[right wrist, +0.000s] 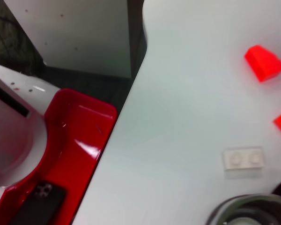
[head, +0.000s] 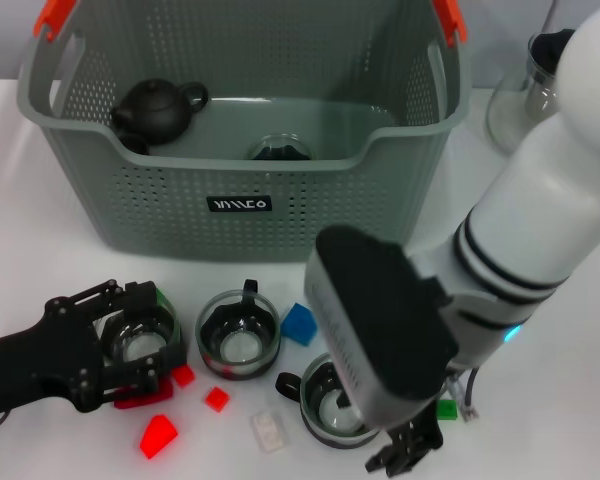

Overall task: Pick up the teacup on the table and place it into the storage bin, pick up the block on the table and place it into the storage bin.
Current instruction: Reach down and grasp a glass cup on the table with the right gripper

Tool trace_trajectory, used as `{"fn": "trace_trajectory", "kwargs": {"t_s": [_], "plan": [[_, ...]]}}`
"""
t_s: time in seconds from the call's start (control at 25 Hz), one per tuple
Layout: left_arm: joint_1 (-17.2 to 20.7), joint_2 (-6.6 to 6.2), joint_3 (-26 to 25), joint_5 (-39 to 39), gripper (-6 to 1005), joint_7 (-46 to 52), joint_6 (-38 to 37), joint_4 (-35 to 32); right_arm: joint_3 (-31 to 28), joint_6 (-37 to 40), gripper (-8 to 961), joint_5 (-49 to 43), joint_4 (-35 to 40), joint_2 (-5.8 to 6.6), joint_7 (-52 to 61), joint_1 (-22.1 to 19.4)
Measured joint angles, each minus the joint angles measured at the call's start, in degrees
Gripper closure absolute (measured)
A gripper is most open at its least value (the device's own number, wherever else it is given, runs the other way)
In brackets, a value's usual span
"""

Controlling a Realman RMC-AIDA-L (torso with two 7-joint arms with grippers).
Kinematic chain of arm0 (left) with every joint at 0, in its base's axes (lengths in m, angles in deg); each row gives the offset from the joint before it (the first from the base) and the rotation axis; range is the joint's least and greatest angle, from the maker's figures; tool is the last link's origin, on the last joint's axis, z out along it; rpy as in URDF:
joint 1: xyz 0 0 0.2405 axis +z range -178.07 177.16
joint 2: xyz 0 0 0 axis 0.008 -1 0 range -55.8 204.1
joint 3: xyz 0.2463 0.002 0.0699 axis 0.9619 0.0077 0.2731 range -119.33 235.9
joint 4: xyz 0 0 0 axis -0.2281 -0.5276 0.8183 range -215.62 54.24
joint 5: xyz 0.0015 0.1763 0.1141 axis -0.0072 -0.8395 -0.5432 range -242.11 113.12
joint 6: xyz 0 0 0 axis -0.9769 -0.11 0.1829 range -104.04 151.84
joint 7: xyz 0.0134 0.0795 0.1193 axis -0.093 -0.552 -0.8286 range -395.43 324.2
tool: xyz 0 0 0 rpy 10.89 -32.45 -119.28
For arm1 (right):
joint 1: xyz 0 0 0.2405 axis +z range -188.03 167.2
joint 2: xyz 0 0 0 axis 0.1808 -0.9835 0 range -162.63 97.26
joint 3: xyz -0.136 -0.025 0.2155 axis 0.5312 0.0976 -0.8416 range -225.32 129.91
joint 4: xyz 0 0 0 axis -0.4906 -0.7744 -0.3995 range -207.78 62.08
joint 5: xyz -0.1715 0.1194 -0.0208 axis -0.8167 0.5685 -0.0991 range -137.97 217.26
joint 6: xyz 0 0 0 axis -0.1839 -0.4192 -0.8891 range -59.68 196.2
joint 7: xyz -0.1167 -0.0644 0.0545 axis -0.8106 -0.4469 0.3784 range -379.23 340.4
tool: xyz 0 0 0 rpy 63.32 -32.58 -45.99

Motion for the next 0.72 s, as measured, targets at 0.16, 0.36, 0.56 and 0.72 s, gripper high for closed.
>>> {"fn": "trace_trajectory", "kwargs": {"t_s": [0.16, 0.36, 0.56, 0.72], "plan": [[-0.1, -0.01, 0.0, 0.0, 173, 0.0, 0.3, 0.4, 3.7, -2.5, 283, -0.2, -2.1, 0.00, 0.8, 0.3], [-0.1, 0.06, 0.0, 0.0, 174, 0.0, 0.4, 0.5, 5.3, -5.0, 285, -1.6, -2.6, 0.00, 1.7, 0.2], [-0.1, 0.14, 0.0, 0.0, 174, 0.0, 0.4, 0.6, 6.3, -5.9, 325, -2.4, -3.2, -0.03, 3.2, 0.2], [-0.1, 0.23, 0.0, 0.0, 174, 0.0, 0.4, 0.6, 6.4, -6.2, 402, -2.6, -3.5, -0.03, 4.4, 0.5]]}}
